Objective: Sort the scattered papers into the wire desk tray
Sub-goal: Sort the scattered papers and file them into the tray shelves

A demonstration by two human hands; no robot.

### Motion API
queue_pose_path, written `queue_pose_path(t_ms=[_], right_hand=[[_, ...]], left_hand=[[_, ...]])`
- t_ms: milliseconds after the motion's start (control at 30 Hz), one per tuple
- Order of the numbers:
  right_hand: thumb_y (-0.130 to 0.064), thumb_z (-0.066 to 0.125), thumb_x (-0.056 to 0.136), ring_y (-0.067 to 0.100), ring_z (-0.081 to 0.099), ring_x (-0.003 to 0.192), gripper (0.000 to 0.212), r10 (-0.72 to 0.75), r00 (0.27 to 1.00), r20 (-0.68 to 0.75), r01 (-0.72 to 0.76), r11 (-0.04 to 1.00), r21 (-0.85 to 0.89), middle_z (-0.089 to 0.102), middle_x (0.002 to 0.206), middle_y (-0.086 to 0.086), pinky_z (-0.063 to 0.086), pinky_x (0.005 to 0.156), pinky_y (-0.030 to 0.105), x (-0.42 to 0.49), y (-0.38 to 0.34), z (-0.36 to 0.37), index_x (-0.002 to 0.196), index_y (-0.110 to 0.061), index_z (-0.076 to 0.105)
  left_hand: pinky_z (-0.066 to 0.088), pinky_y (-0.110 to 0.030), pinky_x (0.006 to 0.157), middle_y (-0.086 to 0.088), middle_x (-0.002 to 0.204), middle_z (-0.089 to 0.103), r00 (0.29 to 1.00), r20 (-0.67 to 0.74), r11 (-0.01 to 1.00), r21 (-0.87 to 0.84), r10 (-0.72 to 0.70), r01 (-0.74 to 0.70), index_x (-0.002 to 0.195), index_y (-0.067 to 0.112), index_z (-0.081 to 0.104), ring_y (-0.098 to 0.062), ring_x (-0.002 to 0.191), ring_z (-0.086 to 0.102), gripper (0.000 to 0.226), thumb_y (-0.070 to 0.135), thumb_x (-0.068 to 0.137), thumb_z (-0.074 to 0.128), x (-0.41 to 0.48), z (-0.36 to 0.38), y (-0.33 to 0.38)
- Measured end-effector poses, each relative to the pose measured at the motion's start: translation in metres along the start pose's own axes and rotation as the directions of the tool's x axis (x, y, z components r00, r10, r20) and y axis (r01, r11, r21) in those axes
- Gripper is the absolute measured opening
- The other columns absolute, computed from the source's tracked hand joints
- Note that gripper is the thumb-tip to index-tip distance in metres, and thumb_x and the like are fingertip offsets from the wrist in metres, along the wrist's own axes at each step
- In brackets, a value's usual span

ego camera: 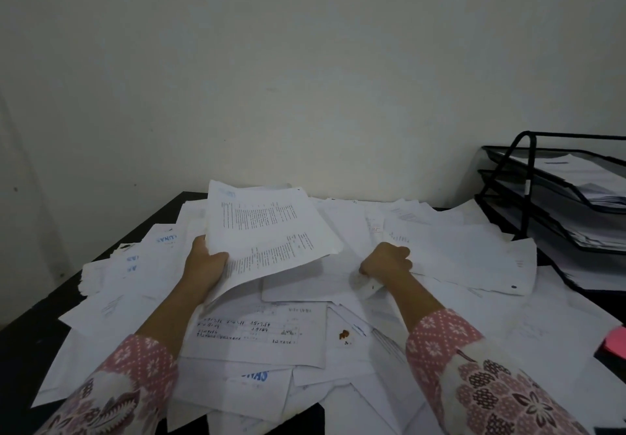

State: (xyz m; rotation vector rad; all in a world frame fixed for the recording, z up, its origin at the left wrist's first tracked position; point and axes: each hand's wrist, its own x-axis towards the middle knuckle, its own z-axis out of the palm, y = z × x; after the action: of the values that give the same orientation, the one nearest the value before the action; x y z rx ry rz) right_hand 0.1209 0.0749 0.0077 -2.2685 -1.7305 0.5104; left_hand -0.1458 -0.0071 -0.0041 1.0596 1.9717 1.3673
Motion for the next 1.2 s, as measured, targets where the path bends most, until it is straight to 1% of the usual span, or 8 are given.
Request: queue_pose_path(t_ms=[167,267,333,500,600,900,1100,1200], right_hand=[[-0.004,0.068,0.081,0.028,0.054,0.108,0.068,0.056,0.996,0.071,-0.08,0.906,0.416,0.05,0.119,0.018,0.046,0.076,0.028,0.006,0.006,0.003,0.134,0.005,0.026],[0.0,0.059,0.083,0.021,0.052,0.073,0.012,0.009,0.993,0.12,-0.073,0.837,0.542,0.048,0.078,0.008,0.042,0.056,0.026,0.007,0.016,-0.009,0.09,-0.002,0.051],[-0.002,0.055,0.084,0.022,0.048,0.072,0.016,-0.025,0.988,0.153,-0.063,0.836,0.545,0.044,0.072,0.005,0.041,0.057,0.027,0.007,0.025,-0.023,0.072,-0.009,0.047],[0.002,0.047,0.092,0.029,0.05,0.083,0.015,0.002,0.964,0.267,-0.177,0.753,0.634,0.049,0.095,0.017,0.047,0.078,0.037,0.006,0.047,-0.039,0.106,0.001,0.048],[-0.022,0.055,0.094,0.026,0.054,0.072,0.023,-0.071,0.954,0.292,-0.162,0.697,0.699,0.057,0.097,0.017,0.048,0.063,0.034,-0.002,0.053,-0.038,0.109,-0.005,0.05],[-0.005,0.061,0.088,0.024,0.054,0.104,0.045,-0.306,0.951,0.034,0.191,0.672,0.715,0.053,0.128,0.012,0.044,0.084,0.031,0.0,0.063,-0.037,0.13,-0.005,0.044],[-0.009,0.062,0.089,0.023,0.056,0.113,0.045,-0.41,0.898,-0.157,0.36,0.484,0.797,0.057,0.125,0.006,0.047,0.096,0.038,-0.001,0.077,-0.065,0.131,-0.011,0.046],[-0.009,0.061,0.089,0.018,0.06,0.103,0.038,-0.431,0.877,-0.21,0.399,0.414,0.818,0.061,0.114,0.0,0.051,0.084,0.029,-0.002,0.081,-0.077,0.125,-0.014,0.05]], left_hand=[[0.037,-0.034,0.09,-0.015,0.139,0.042,0.998,0.044,0.999,0.022,0.034,-0.035,0.143,0.008,0.025,-0.031,0.124,0.043,0.055,0.006,0.093,0.048,-0.008,0.019,0.007],[0.037,-0.033,0.094,-0.014,0.14,0.042,0.996,0.068,0.996,0.057,0.065,-0.069,0.143,0.007,0.026,-0.03,0.125,0.042,0.053,0.006,0.094,0.047,-0.014,0.028,0.01],[0.035,-0.031,0.092,-0.014,0.141,0.041,0.991,0.1,0.992,0.08,0.092,-0.1,0.142,0.007,0.026,-0.029,0.125,0.042,0.052,0.006,0.094,0.046,-0.016,0.035,0.012],[0.035,-0.026,0.083,-0.012,0.137,0.045,0.97,0.202,0.983,0.102,0.133,-0.156,0.14,0.008,0.029,-0.023,0.114,0.046,0.048,0.006,0.095,0.045,-0.026,0.057,0.021],[0.037,-0.025,0.083,-0.012,0.135,0.046,0.958,0.251,0.979,0.11,0.141,-0.173,0.14,0.009,0.029,-0.02,0.109,0.047,0.048,0.006,0.095,0.044,-0.032,0.074,0.026],[0.046,-0.03,0.086,-0.012,0.128,0.053,0.954,0.269,0.949,0.245,0.132,-0.2,0.132,0.004,0.04,-0.027,0.114,0.053,0.049,0.022,0.091,0.057,-0.038,0.091,0.045],[0.052,-0.039,0.088,-0.004,0.123,0.06,0.95,0.308,0.938,-0.341,0.048,0.064,0.134,0.009,0.043,-0.022,0.104,0.061,0.086,0.045,0.065,0.081,-0.028,0.088,0.065],[0.051,-0.036,0.088,-0.003,0.115,0.063,0.953,0.247,0.881,-0.472,0.175,-0.039,0.123,0.01,0.052,-0.022,0.102,0.062,0.049,0.021,0.081,0.073,-0.037,0.093,0.083]])
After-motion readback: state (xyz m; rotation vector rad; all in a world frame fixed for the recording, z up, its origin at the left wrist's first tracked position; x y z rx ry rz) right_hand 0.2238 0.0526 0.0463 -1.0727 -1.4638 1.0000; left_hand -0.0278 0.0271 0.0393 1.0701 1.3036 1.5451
